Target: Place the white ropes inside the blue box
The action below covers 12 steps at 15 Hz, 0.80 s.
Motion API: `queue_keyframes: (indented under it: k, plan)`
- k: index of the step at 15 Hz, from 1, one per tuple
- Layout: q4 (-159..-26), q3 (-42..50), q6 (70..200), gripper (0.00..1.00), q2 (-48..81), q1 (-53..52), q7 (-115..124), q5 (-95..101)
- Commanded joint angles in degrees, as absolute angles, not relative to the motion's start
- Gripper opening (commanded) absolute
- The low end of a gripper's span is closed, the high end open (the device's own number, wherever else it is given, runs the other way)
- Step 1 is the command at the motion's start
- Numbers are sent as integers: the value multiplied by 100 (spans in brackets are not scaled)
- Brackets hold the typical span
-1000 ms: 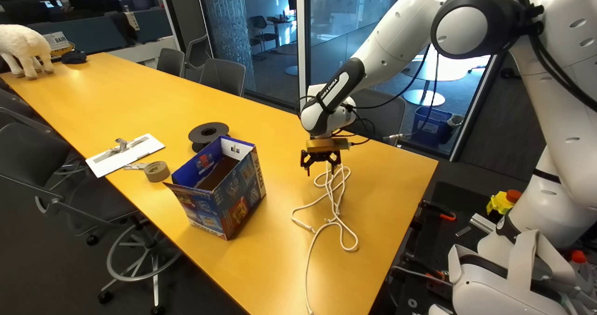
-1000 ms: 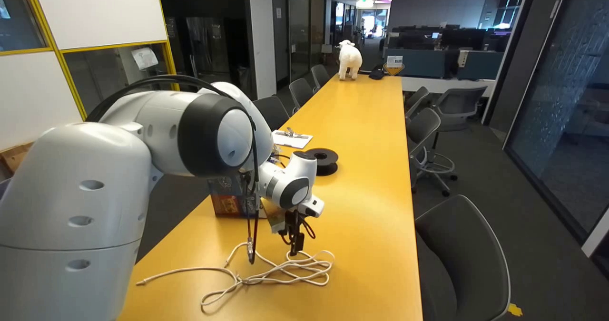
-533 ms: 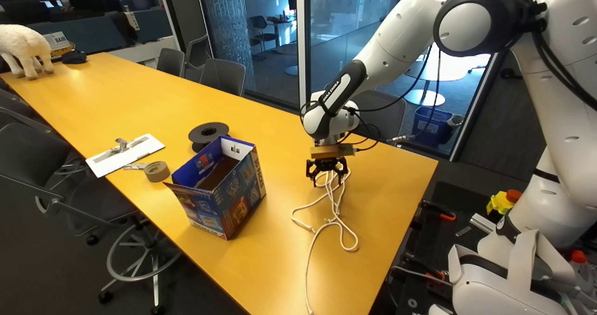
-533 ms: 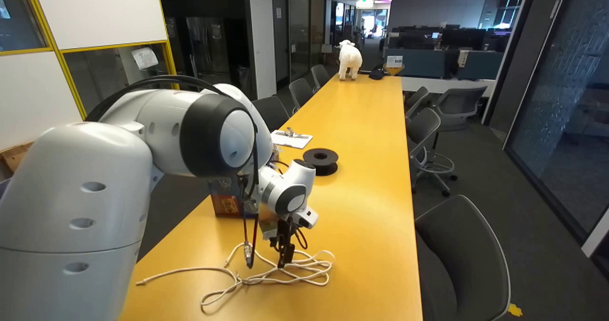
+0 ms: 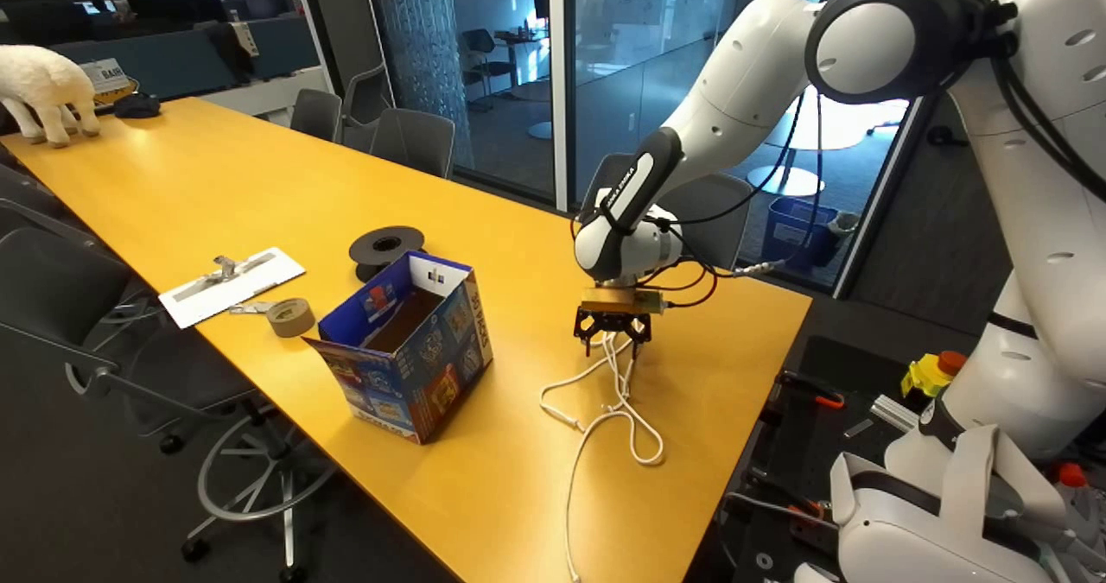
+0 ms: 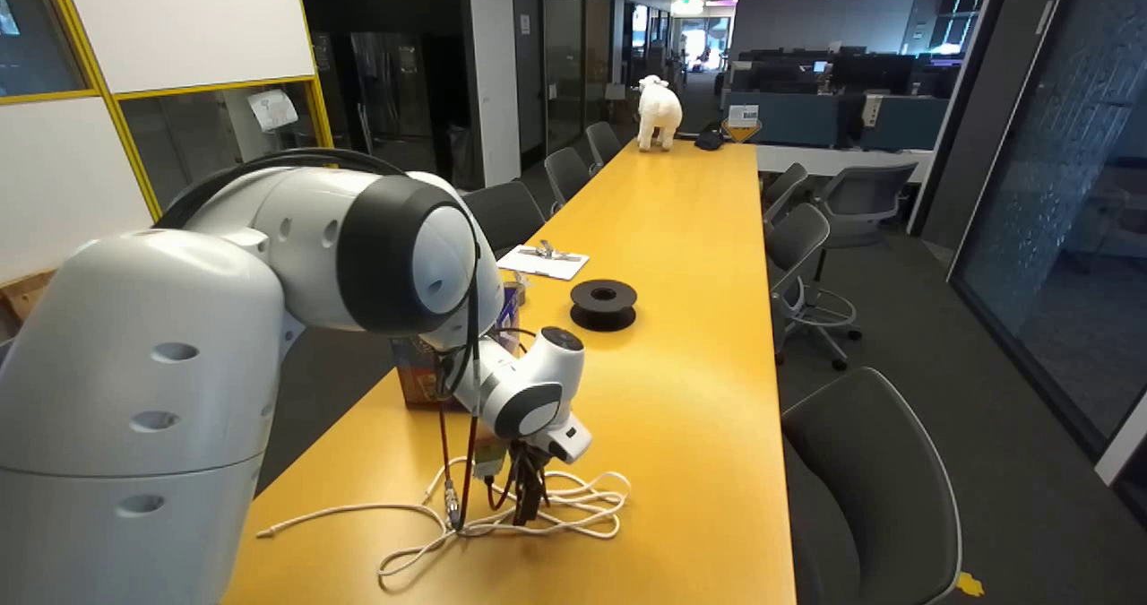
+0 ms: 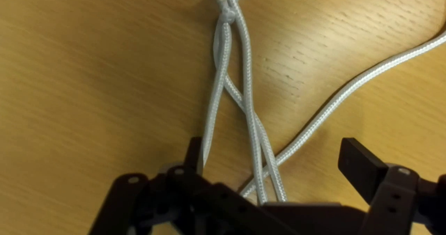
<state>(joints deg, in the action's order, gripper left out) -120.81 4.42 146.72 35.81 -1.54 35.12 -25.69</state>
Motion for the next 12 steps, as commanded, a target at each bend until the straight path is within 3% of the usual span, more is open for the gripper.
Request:
queue_keyframes:
  k: [1, 12]
  plan:
    - [-12574, 545, 15180, 100, 3234, -357, 3855, -2477]
    - [-12867, 843, 15379, 100, 3108, -692, 4514, -1859]
